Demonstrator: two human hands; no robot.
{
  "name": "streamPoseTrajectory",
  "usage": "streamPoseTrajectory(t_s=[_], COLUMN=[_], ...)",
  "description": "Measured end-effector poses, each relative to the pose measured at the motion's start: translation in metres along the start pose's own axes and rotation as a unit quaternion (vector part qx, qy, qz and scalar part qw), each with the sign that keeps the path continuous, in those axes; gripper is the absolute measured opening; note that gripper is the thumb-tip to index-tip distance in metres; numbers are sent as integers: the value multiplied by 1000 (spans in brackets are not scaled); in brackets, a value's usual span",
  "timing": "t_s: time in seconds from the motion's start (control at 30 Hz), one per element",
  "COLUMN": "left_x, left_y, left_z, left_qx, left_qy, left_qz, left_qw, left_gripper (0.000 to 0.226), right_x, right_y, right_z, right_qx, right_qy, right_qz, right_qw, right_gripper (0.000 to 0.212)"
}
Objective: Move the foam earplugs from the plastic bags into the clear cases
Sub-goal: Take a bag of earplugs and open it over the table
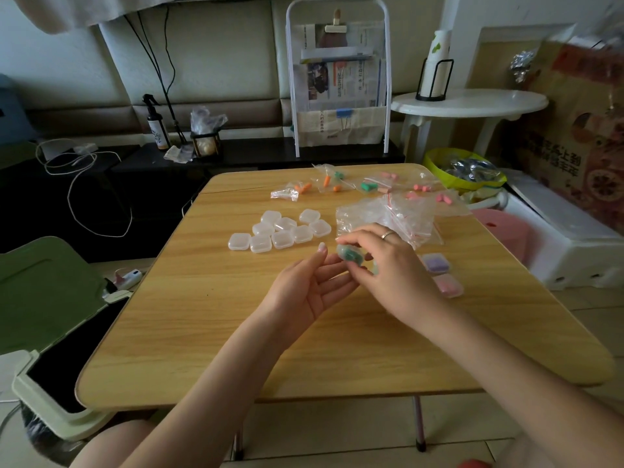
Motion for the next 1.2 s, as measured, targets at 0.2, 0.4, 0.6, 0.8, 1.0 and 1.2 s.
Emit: streamPoseTrajectory(t_s=[0.2, 0.4, 0.6, 0.8, 1.0, 1.2], left_x=[0, 1, 30, 36, 35, 33], left_y=[6, 12, 34, 42, 40, 38], left_z=[1, 9, 17, 12, 9, 11], left_qx=[17, 116, 293, 284, 274, 257], left_qy=[30, 281, 353, 385, 370, 382], left_qz=[-21, -594, -652, -686, -679, -682], left_qw=[999, 745, 603, 548, 571, 569], left_gripper=[31, 29, 44, 30, 29, 30], right_x=[-4, -46, -74, -90, -99, -108], right_y=[-13, -42, -67, -78, -85, -81], right_z=[-4, -9, 9, 33, 49, 58], right_qx=[-49, 2, 78, 138, 152, 142], right_qy=[5, 120, 141, 132, 164, 152], right_qz=[-5, -109, -119, -70, -97, -5], right_qw=[999, 987, 980, 979, 970, 978], right_gripper=[26, 25, 37, 32, 41, 42])
Point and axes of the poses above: each hand's wrist, its own z-axis away from the middle knuckle, its own y-axis out of the palm, x = y × z, the point moved 5 cm from there along -z, towards the middle knuckle, and after that the axes turned 13 degrees about y, right-handed, at the moved point
